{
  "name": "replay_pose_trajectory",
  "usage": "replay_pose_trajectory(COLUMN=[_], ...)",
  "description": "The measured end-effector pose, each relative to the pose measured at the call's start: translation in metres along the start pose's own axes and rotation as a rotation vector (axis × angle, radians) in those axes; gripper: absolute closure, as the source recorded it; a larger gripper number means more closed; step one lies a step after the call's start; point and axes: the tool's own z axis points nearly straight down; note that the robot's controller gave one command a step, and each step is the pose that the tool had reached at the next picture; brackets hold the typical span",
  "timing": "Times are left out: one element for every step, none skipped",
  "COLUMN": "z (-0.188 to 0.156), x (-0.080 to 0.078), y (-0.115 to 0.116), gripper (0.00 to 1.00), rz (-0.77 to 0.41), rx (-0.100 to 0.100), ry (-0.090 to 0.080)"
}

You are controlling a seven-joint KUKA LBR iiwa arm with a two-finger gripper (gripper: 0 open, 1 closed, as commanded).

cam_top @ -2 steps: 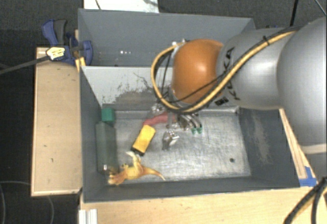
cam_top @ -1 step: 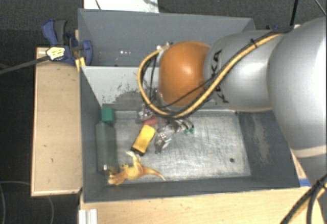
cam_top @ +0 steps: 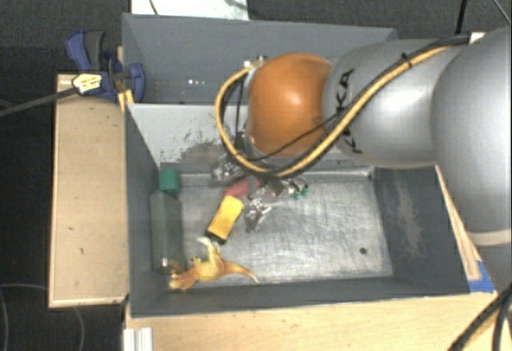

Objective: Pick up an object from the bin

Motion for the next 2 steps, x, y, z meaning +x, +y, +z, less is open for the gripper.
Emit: replay_pose_trajectory(z=[0.0522, 0.0522], x=[-0.0113, -0.0199], y=[0.0110, 0.0183], gripper=[0.00, 1.00], rz=[-0.053, -0.148], rx=[-0.001, 0.001], ry=[0.005, -0.007])
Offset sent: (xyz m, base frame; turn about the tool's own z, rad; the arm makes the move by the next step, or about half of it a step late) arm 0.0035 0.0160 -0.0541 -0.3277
